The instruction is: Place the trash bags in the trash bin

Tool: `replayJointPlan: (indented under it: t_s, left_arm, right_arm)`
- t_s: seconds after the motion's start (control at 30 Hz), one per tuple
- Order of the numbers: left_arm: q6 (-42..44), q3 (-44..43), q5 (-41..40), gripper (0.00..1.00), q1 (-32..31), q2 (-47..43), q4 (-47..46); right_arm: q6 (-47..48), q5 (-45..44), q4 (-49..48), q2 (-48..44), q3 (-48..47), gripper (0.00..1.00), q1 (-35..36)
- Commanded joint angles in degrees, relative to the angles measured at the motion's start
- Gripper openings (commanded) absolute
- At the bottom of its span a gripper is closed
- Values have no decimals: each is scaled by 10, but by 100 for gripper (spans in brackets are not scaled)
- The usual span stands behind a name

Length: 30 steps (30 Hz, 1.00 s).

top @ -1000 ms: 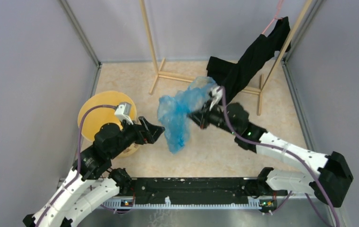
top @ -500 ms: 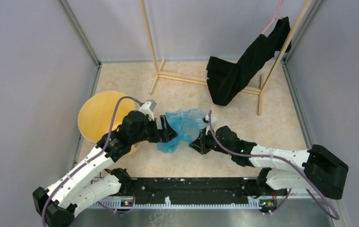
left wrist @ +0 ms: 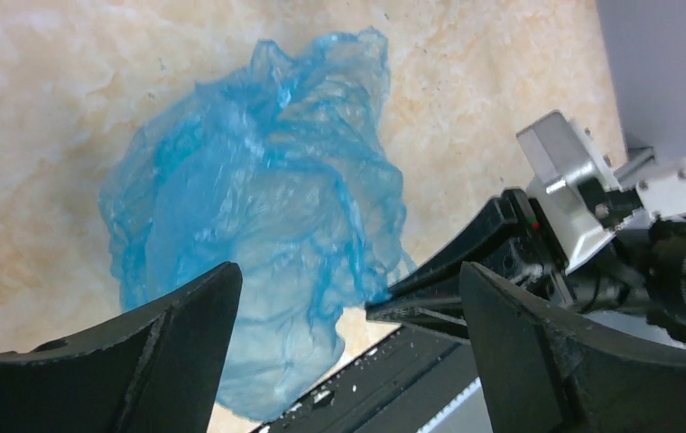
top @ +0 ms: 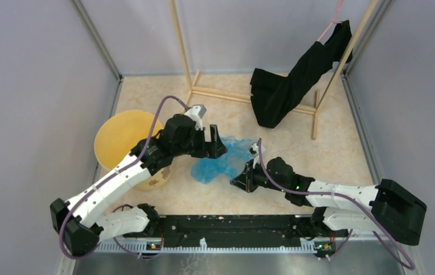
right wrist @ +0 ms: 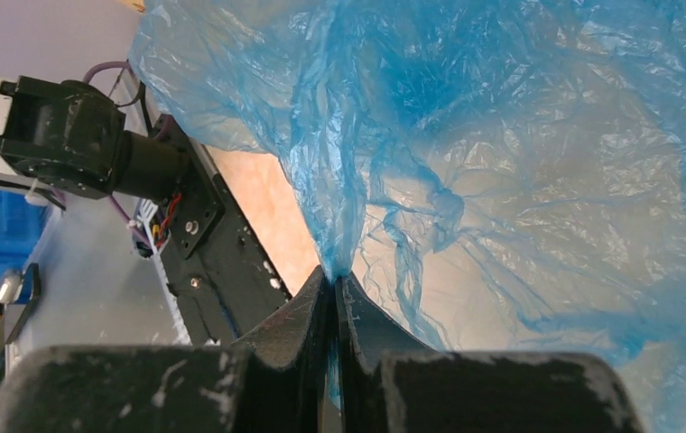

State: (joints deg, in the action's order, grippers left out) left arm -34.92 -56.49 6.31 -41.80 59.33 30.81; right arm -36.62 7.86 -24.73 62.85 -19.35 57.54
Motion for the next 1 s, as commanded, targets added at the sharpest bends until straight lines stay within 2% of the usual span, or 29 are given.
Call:
replayJointPlan:
  t_s: [0.0,0.13,0.3,0.37,0.43,0.5,0.53,0.57,0.67,0.77,0.87,0.97]
  left_arm:
    - [12,-74,-92,98,-40,74,70]
    - [22,-123,-172,99,-52,158,108]
    - [36,-135,-183,97,-51,217,93]
    - [58,-131,-163,86,-52,224,62]
    - [86,-126,-155,71,-51,225,31]
    - [113,-130,-155,52,-51,229,11]
    - [120,-136,-154,39,-52,232,7]
    - [135,-143,-149,25,-52,233,3]
    - [186,-156,-122,9,-51,223,-19]
    - [257,-159,-90,1,-51,197,-45]
    - [330,-177,-37,0,-52,182,-31]
    - [385,-159,-13,0,-53,163,-34]
  right_arm:
    - [-11,17,-51,1,9,6,3]
    - [-17,12,-53,-9,17,6,6]
    - [-20,5,-50,-27,21,7,7]
    - [-19,3,-45,-30,23,8,8]
    - [-17,3,-41,-29,25,9,7]
    - [-17,2,-38,-29,28,12,7]
    - [-15,2,-38,-29,28,14,7]
    - [-11,1,-31,-30,25,19,7]
    - [5,-19,23,-47,7,40,7]
    - [28,-61,98,-99,-13,57,3]
    - [52,-103,196,-158,-44,65,-28]
    - [64,-82,260,-220,-63,72,-108]
